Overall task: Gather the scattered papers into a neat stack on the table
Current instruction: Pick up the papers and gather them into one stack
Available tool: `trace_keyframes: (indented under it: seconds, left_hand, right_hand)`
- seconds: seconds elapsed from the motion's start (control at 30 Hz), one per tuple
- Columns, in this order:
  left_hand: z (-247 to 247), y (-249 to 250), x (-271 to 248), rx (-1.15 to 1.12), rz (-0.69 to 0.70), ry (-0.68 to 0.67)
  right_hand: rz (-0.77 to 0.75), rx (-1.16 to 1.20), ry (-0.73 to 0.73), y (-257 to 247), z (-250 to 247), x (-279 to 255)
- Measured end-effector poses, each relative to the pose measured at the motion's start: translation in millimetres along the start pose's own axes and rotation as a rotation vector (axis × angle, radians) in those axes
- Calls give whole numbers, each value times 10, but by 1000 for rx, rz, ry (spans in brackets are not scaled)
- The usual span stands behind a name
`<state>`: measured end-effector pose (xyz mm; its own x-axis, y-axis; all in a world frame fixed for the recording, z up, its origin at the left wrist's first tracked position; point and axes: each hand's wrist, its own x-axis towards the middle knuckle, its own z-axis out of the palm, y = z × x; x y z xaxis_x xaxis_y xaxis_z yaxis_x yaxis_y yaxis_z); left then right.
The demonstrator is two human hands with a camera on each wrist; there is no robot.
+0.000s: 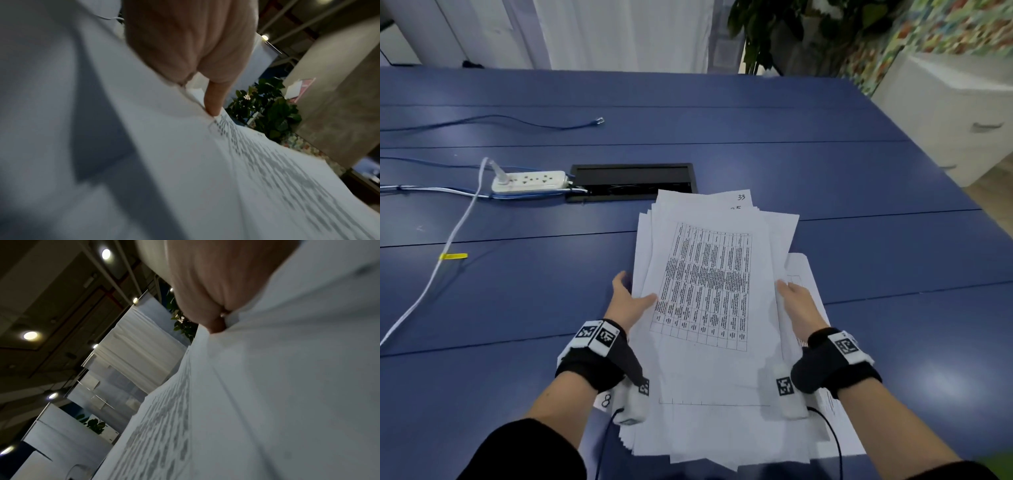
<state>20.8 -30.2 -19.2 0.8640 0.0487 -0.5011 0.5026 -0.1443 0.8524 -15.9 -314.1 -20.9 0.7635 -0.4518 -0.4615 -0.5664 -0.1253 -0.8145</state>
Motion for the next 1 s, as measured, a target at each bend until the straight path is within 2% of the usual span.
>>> trace_keyframes:
  seconds: [0.07, 0.13, 0.17, 0.2, 0.27, 0.37, 0.47, 0.57, 0.67, 0.8, 0.9, 1.0]
  left_hand:
    - [-53, 48, 38, 112, -28, -52]
    - [-89, 80, 60, 167, -24, -64]
    - [-110, 87, 68, 162, -24, -66]
    - [-138, 70, 88, 156, -26, -74]
    - [-166, 47, 110, 147, -49, -104]
    - [-126, 53, 125, 103, -88, -137]
    - [-22, 62, 120, 137, -37, -113]
    - [13, 40, 106, 149, -24, -52]
    - [22, 30, 114, 172, -51, -94]
    - [107, 33, 131, 168, -42, -165]
    - [106, 43, 74, 116, -55, -142]
    - [18, 15, 97, 86, -45, -92]
  right_hand:
    - [-46, -57, 65, -9, -166, 53]
    - [-66, -310, 246, 8, -351, 106]
    - [-20, -432, 298, 14, -423, 108]
    - [15, -529, 321, 41, -478, 115]
    - [58, -584, 278, 91, -487, 160]
    - [31, -554, 227, 69, -387, 219]
    - [38, -550, 192, -9, -345, 228]
    - [86, -565, 202, 14, -397, 257]
    - [69, -605, 237, 76, -337, 281]
    - [47, -528, 243, 25, -221, 288]
    - [72, -366, 138, -3, -401, 364]
    - [70, -222, 106, 58, -594, 350]
